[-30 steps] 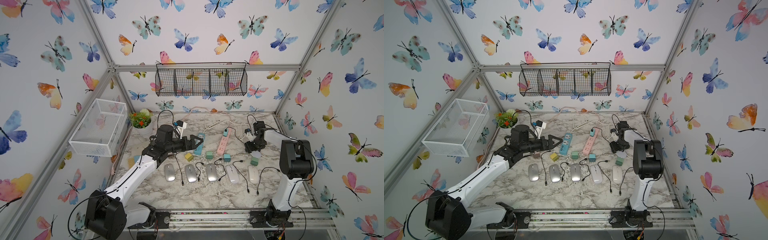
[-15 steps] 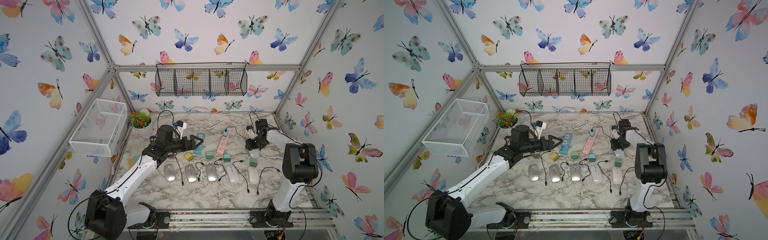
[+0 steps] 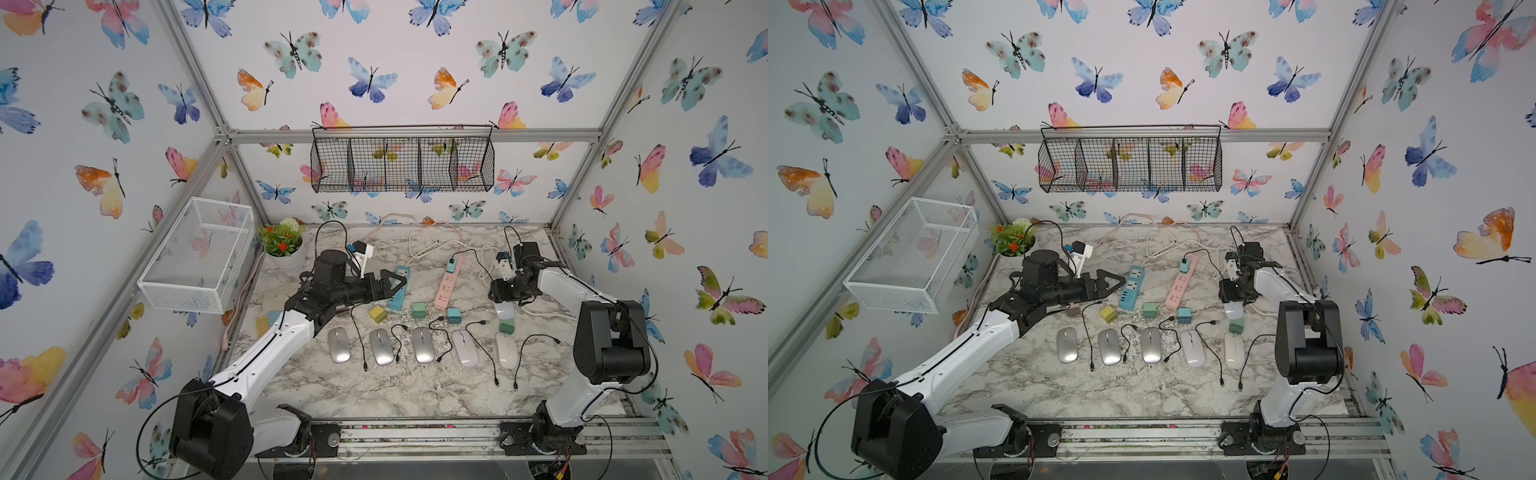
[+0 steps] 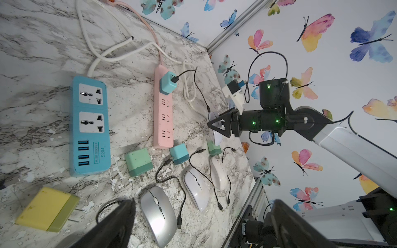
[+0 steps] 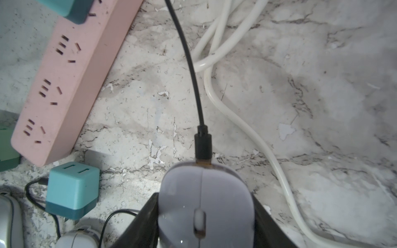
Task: Unplug the wireless mouse
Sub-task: Move the mouse to the center of the board.
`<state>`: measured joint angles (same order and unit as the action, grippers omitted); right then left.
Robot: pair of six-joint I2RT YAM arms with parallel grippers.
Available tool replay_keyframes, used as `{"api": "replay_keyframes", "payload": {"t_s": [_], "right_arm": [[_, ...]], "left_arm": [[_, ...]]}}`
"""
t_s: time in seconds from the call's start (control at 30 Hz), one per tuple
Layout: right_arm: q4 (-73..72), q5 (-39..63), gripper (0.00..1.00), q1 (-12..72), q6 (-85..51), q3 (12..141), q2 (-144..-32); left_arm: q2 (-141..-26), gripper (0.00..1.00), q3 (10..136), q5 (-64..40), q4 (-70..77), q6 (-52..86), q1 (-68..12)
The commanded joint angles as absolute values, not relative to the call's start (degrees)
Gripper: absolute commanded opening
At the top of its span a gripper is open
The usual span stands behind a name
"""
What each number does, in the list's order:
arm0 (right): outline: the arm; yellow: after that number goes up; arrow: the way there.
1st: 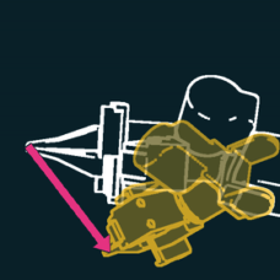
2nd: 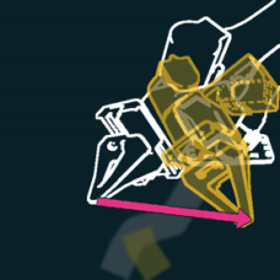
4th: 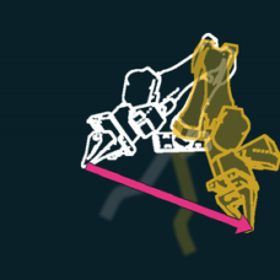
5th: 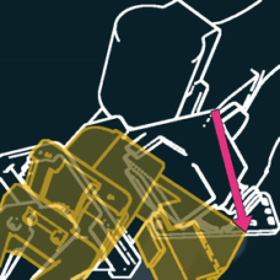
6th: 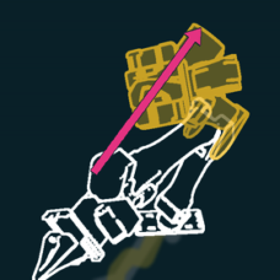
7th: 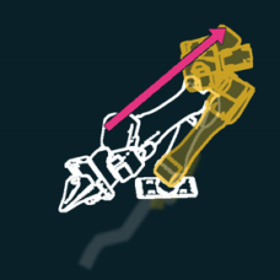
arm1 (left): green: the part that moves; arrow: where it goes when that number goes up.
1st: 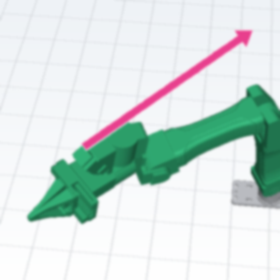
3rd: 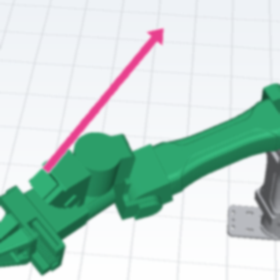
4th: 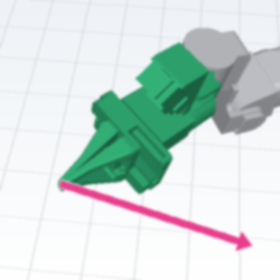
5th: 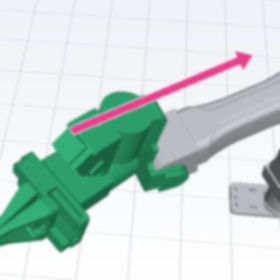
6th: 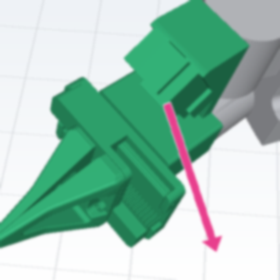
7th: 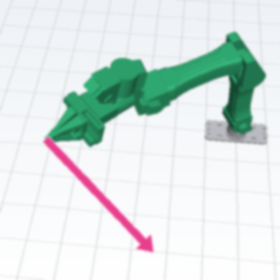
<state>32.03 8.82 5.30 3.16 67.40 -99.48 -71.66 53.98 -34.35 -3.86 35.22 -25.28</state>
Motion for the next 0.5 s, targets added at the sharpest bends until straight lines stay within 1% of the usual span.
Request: {"api": "replay_keyframes", "payload": {"t_s": [0.0, 0.13, 0.33, 0.4, 0.47], "right_arm": [[30.56, 7.99, 0.41, 6.63, -2.68, 66.64, -98.96], [27.25, 7.09, 0.41, 8.98, -8.44, 66.11, -100.25], [27.14, 1.86, 0.42, 14.01, -11.25, 68.8, -105.64], [25.72, 1.37, 0.44, 14.24, -11.21, 68.08, -106.16], [23.56, 1.21, 0.46, 14.33, -10.47, 66.59, -105.85]], "left_arm": [[-71.93, 1.0, 52.45, -33.31, -1.57, 36.14, -25.73], [-72.16, 1.0, 50.97, -33.48, 0.45, 37.41, -26.15], [-71.68, 1.0, 50.57, -31.73, -0.16, 36.53, -26.71], [-70.82, 1.0, 51.51, -27.11, -2.7, 34.05, -27.57], [-69.76, 0.98, 52.67, -17.83, -6.13, 30.42, -30.3]]}}
